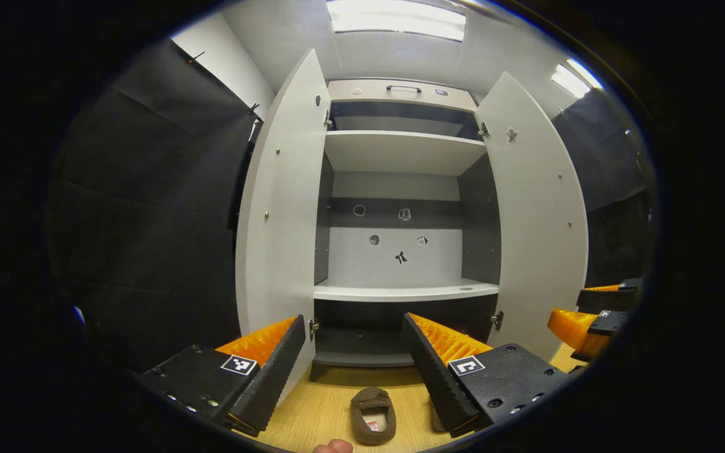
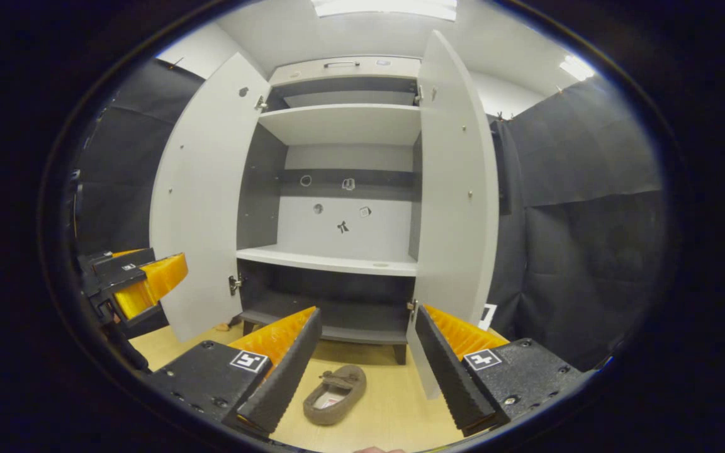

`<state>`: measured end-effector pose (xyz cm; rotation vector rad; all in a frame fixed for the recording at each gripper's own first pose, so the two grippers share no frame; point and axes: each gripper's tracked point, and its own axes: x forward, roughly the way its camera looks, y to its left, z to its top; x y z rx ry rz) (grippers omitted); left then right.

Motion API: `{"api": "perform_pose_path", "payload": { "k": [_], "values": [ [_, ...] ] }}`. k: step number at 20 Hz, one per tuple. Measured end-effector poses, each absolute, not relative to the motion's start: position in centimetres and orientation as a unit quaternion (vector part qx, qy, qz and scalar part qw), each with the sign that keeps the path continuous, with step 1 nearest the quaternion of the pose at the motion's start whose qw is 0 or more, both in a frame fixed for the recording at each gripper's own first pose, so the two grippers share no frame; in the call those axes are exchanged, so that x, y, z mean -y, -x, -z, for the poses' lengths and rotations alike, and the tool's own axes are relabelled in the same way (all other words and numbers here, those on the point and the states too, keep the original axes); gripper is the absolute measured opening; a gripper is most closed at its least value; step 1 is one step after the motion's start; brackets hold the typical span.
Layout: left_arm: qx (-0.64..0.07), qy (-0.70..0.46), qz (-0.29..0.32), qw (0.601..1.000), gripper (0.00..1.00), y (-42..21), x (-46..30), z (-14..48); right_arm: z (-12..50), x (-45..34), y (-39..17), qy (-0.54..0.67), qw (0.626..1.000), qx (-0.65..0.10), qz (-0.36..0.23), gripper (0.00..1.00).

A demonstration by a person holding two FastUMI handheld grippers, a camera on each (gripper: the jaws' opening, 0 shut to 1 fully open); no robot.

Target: Grab one shoe with the right hand and put it into the shoe cabinet, grab the other shoe with the left hand and put it into the shoe cabinet; then close the right door with the right hand and the left door with the left hand.

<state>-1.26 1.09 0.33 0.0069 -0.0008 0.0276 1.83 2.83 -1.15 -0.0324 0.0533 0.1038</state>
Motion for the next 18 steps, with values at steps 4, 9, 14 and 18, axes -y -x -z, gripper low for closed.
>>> {"api": "perform_pose_path", "payload": {
  "k": [4,9,14,18],
  "values": [
    [0.000,-0.006,-0.025,1.000,0.95,1.7,-2.0,-0.2,3.6,-5.1,-3.9,0.005,0.994,-0.068,-0.082,0.98],
    [-0.002,-0.004,-0.041,0.999,0.95,1.9,-3.4,0.1,9.0,-8.3,-7.2,0.014,0.985,-0.129,-0.111,0.96],
    [-0.008,-0.008,-0.057,0.998,0.95,2.1,-4.9,0.6,17.4,-10.6,-8.8,0.025,0.967,-0.222,-0.126,0.98],
    [-0.014,-0.008,-0.070,0.997,0.95,2.2,-6.2,1.0,23.1,-11.8,-9.4,0.045,0.949,-0.280,-0.137,0.90]
  ]
}}
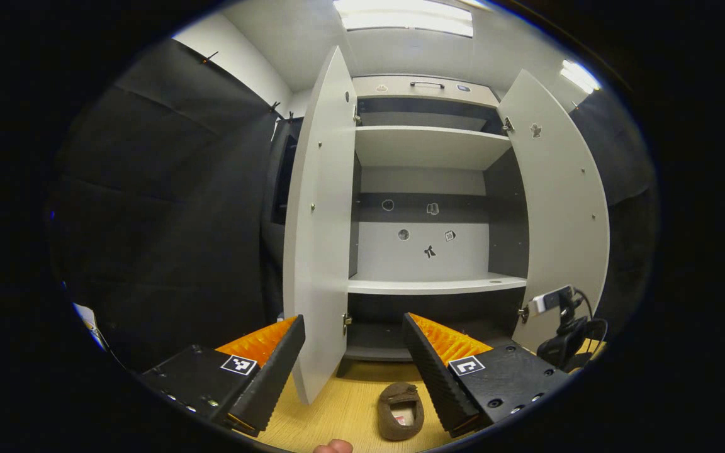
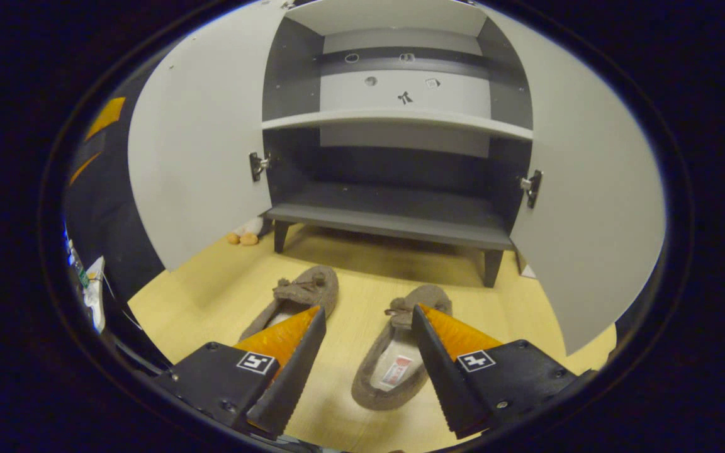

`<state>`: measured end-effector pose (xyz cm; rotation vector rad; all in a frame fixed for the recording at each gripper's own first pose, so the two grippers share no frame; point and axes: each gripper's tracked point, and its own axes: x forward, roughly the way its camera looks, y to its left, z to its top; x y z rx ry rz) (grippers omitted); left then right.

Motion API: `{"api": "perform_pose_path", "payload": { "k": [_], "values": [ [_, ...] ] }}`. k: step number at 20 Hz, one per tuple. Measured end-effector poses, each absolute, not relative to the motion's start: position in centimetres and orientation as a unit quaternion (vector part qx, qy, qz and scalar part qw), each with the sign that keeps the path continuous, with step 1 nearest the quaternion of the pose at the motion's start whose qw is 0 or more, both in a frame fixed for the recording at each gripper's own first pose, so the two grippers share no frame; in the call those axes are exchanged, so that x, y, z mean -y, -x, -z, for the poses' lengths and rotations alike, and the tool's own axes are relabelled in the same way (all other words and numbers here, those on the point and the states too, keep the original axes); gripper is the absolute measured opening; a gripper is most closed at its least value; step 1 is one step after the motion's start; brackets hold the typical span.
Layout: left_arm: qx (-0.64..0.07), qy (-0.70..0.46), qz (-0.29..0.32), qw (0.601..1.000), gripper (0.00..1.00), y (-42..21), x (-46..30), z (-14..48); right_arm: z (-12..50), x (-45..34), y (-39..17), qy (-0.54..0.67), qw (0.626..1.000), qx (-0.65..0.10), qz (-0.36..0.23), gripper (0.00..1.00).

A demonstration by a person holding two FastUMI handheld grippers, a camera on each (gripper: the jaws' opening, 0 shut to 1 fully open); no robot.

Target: Grab one shoe with the right hand and put it into the shoe cabinet, grab the other shoe with the left hand and put it into the shoe cabinet; then close the right door with the right hand and the left door with the left hand.

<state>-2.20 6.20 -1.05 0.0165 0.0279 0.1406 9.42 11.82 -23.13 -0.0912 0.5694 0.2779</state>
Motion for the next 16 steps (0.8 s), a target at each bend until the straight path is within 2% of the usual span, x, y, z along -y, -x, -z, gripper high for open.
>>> {"api": "perform_pose_path", "payload": {
  "k": [4,6,10,11,12,13,16],
  "values": [
    [-0.020,-0.010,-0.079,0.997,0.95,2.4,-7.0,1.4,27.8,-12.1,-10.7,0.073,0.935,-0.321,-0.130,0.80],
    [-0.024,-0.012,-0.081,0.996,0.95,2.3,-7.3,1.7,29.7,-11.7,-11.5,0.088,0.931,-0.334,-0.113,0.78],
    [-0.031,-0.016,-0.082,0.996,0.95,2.3,-7.5,2.1,31.7,-10.8,-13.3,0.105,0.934,-0.332,-0.076,0.63],
    [-0.032,-0.017,-0.082,0.996,0.95,2.3,-7.5,2.3,31.8,-10.6,-13.5,0.102,0.937,-0.328,-0.068,0.51],
    [-0.033,-0.018,-0.081,0.996,0.95,2.3,-7.5,2.3,31.9,-10.6,-13.7,0.094,0.939,-0.325,-0.067,0.44],
    [-0.034,-0.018,-0.081,0.996,0.95,2.2,-7.6,2.4,31.8,-10.2,-13.8,0.089,0.940,-0.324,-0.062,0.42],
    [-0.036,-0.016,-0.076,0.996,0.95,2.0,-7.3,2.6,31.5,-9.8,-14.0,0.061,0.944,-0.316,-0.070,0.24]
  ]
}}
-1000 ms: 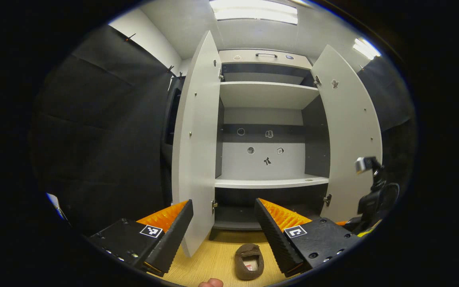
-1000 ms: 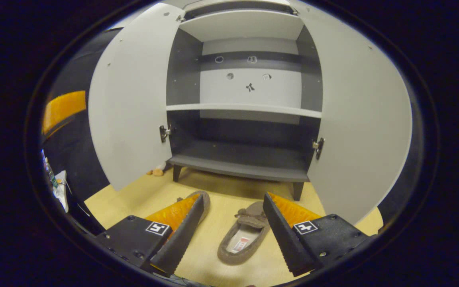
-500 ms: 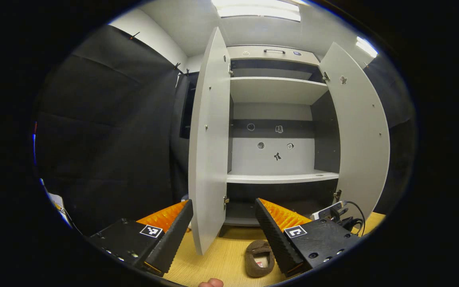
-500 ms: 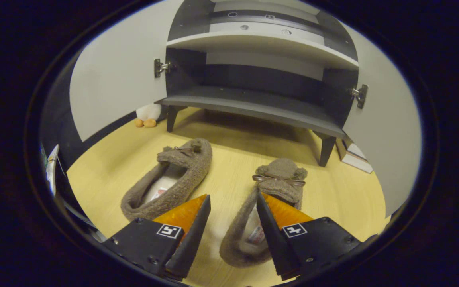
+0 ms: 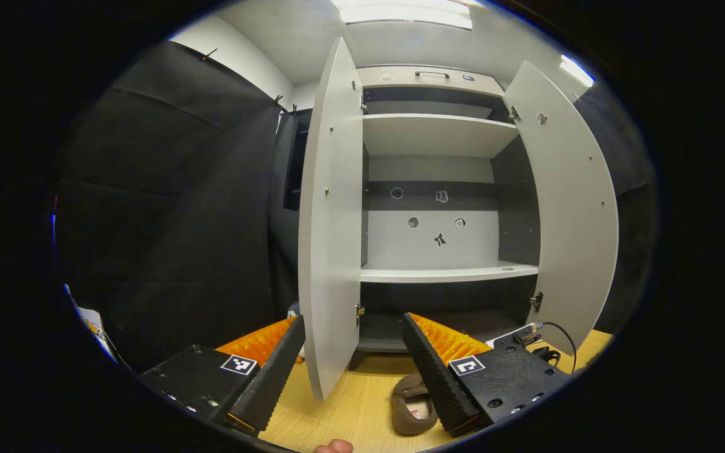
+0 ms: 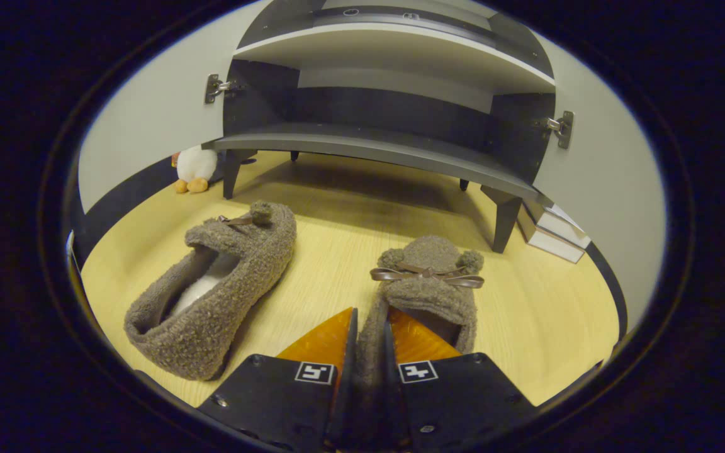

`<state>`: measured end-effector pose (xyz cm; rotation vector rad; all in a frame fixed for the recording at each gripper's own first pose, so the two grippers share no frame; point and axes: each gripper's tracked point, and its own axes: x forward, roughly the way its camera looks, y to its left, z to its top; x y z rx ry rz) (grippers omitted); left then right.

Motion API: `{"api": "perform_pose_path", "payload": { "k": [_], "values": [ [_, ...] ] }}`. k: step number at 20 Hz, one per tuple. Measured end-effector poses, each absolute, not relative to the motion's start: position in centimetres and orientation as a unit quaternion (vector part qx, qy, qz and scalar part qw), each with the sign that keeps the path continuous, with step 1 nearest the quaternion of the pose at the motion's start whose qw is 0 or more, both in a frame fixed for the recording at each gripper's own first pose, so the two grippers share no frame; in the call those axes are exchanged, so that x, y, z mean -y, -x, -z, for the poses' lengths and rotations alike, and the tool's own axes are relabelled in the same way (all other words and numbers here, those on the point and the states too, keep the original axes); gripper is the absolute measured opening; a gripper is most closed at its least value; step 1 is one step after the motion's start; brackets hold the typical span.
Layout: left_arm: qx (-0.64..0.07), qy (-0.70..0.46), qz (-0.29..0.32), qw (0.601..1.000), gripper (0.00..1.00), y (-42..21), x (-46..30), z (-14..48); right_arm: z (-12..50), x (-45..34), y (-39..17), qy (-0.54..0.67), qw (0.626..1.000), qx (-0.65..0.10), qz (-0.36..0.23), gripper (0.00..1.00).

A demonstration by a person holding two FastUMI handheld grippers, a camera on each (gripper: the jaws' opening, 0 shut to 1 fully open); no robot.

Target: Grab one shoe with the right hand and put it into the shoe cabinet, grab the other shoe with the left hand and put it into the shoe cabinet; then close the right door with the right hand and the left door with the left hand.

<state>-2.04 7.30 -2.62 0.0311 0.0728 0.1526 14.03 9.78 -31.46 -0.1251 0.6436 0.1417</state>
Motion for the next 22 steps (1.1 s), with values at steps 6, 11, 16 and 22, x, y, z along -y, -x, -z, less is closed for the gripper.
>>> {"api": "perform_pose_path", "payload": {
  "k": [6,11,16,22],
  "values": [
    [-0.042,-0.013,-0.063,0.997,0.95,1.7,-6.4,3.1,29.3,-9.0,-13.7,0.066,0.955,-0.273,-0.098,0.07],
    [-0.046,-0.007,-0.050,0.998,0.95,1.6,-5.5,3.6,23.0,-8.4,-12.1,0.085,0.967,-0.206,-0.120,0.06],
    [-0.043,-0.003,-0.035,0.998,0.95,1.1,-4.1,3.7,12.6,-9.1,-11.0,0.050,0.980,-0.129,-0.142,0.06],
    [-0.039,0.001,-0.026,0.999,0.95,0.8,-3.3,3.7,0.4,-10.4,-15.3,0.060,0.983,-0.068,-0.160,0.06]
  ]
}}
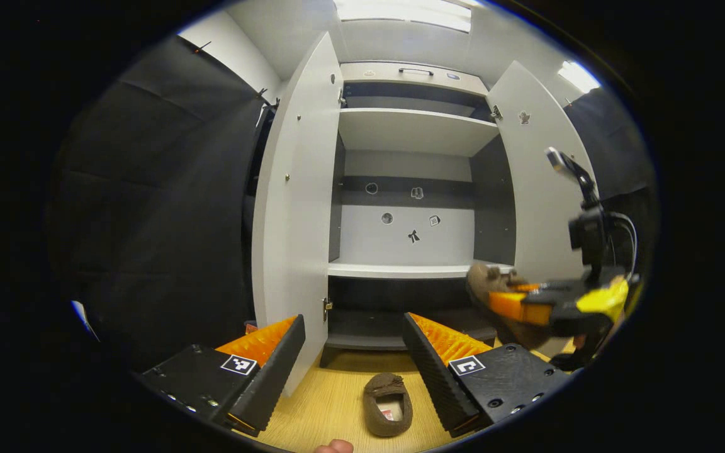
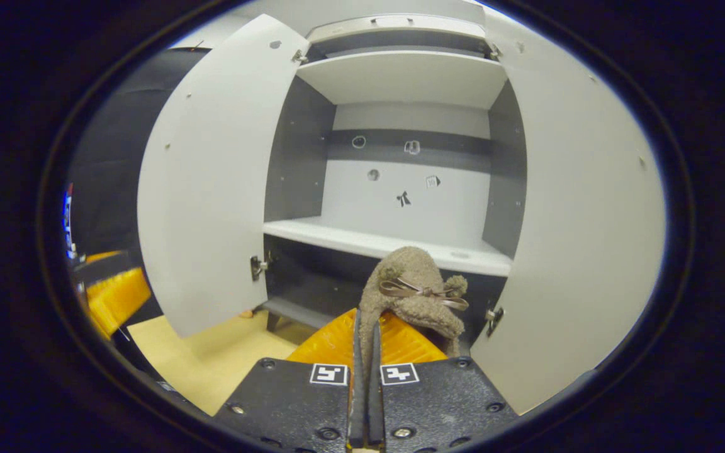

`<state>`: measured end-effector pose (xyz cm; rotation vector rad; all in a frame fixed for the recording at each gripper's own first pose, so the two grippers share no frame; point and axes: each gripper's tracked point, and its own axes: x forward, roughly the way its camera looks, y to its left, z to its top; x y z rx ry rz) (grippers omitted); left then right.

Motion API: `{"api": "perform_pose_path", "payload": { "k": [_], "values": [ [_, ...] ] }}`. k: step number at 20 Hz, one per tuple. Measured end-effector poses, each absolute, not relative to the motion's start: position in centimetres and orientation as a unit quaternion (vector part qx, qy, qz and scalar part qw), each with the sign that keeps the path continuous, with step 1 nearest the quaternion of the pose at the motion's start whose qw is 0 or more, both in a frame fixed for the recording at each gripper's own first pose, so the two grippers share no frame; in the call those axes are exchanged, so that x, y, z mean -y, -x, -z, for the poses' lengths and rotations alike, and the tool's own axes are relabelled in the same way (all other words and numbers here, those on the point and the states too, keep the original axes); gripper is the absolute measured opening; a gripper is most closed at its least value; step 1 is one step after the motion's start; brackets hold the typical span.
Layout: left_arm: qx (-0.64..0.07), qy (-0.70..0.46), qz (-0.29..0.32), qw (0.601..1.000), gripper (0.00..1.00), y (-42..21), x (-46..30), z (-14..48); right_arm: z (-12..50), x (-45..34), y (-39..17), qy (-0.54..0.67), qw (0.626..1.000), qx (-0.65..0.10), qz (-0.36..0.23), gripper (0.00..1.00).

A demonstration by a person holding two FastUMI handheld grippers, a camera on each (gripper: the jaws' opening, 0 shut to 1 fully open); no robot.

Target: Grab one shoe with the right hand and put it into the shoe cabinet, grab the other shoe with the left hand and put it into the shoe cabinet; then close the right door with the right hand and the left door with the left hand.

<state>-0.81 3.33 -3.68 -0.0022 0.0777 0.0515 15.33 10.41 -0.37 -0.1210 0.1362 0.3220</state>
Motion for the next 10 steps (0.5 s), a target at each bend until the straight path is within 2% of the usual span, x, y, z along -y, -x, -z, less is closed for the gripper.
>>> {"api": "perform_pose_path", "payload": {
  "k": [5,10],
  "values": [
    [-0.024,0.000,-0.034,0.999,0.95,0.6,-3.9,2.9,-6.1,-10.9,-24.2,0.084,0.985,-0.058,-0.138,0.06],
    [-0.020,0.006,-0.041,0.999,0.95,0.5,-4.5,2.4,-7.4,-10.9,-34.6,0.139,0.980,-0.104,-0.100,0.06]
  ]
}}
